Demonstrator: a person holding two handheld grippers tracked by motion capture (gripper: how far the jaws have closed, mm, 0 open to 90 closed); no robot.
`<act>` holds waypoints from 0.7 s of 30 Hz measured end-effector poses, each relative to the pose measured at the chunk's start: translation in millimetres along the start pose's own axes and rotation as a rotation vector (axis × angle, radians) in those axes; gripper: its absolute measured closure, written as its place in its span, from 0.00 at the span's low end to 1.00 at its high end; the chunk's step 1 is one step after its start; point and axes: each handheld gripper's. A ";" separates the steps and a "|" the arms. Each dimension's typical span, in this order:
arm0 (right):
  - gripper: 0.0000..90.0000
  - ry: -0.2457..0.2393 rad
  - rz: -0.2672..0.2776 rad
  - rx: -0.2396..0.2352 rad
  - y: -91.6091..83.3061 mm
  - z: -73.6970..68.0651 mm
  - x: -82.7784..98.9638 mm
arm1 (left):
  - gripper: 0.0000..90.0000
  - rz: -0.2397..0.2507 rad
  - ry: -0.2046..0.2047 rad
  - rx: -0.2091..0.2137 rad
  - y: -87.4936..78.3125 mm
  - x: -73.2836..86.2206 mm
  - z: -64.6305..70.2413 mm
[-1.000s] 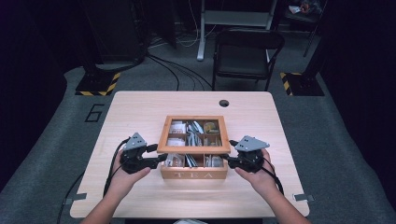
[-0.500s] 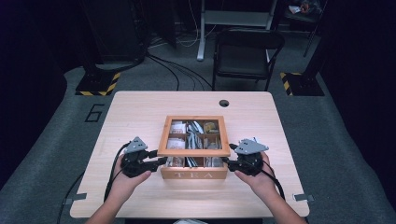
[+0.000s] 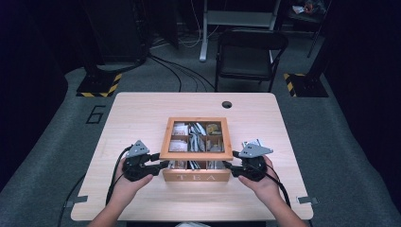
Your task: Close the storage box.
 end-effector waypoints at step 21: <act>0.57 0.082 -0.008 -0.081 -3.6 -3.2 17.0 | 0.61 -0.047 0.017 0.015 7.5 18.9 2.7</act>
Point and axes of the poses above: each handheld gripper's, and its own axes: y roughly forward along the jaws, x roughly out of its underside, z roughly to its right, and after that the axes turned 5 degrees about -x, right-handed
